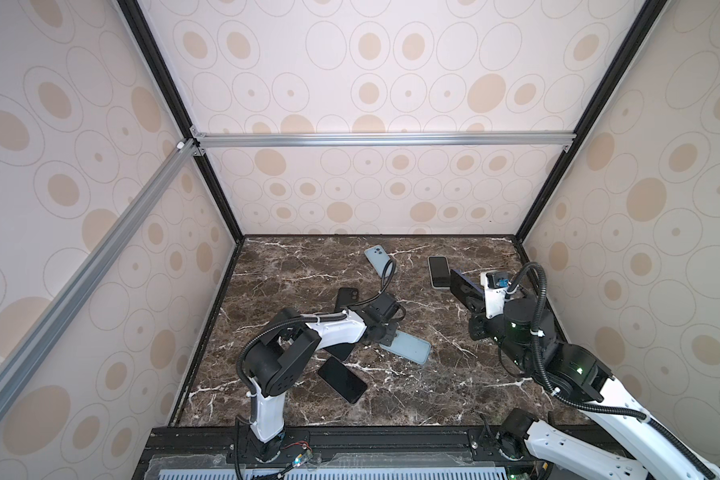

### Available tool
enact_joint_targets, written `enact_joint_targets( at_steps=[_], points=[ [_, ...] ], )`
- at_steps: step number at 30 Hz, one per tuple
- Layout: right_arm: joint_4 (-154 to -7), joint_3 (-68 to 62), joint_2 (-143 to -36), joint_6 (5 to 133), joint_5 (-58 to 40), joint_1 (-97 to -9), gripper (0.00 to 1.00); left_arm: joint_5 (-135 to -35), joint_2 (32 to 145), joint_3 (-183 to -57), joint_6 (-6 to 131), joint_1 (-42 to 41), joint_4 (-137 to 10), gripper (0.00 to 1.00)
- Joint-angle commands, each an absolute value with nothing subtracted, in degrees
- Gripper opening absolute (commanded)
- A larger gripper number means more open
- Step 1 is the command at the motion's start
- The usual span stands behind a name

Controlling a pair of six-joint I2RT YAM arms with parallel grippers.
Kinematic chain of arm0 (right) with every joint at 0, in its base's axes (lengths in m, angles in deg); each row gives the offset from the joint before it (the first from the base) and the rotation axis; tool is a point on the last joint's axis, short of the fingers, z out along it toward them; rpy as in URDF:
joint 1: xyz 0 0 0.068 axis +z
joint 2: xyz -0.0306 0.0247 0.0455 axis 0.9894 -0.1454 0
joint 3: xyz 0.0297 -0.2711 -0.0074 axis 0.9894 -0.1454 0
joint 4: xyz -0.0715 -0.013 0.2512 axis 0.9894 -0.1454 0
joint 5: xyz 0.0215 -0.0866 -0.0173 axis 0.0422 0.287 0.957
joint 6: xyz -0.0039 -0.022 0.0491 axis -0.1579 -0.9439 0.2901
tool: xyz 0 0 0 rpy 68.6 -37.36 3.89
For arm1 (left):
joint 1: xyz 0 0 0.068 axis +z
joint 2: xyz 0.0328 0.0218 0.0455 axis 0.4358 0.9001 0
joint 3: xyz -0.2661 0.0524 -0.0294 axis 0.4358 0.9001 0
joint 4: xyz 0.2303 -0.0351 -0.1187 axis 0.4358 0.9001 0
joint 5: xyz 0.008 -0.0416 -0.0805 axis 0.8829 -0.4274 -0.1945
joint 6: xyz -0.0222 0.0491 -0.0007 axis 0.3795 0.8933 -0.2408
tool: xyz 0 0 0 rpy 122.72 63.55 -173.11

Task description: Put the phone into the phone case

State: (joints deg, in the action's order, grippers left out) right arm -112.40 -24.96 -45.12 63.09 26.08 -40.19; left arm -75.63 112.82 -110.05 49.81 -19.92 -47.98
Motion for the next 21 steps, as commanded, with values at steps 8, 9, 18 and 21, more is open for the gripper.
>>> enact_joint_targets(
  at_steps=[8,9,18,21],
  points=[
    [-111.54,-24.09,-50.38,69.36,19.56,-40.33,0.00,-85.99,107.83,-98.37,33.28,-19.43,-60.69,0.24],
    [-112.47,-24.23,-51.12,70.94,17.86,-40.34,0.00,-86.88,107.20,-97.51,32.42,-19.43,-61.76,0.25],
    [-113.22,-33.41,-52.57,86.02,5.09,-40.42,0.00,-93.30,103.29,-92.44,29.24,-19.77,-65.57,0.28],
    [-114.36,-35.84,-52.33,88.43,2.29,-40.73,0.00,-95.35,102.25,-91.18,28.45,-19.87,-66.96,0.28]
  ],
)
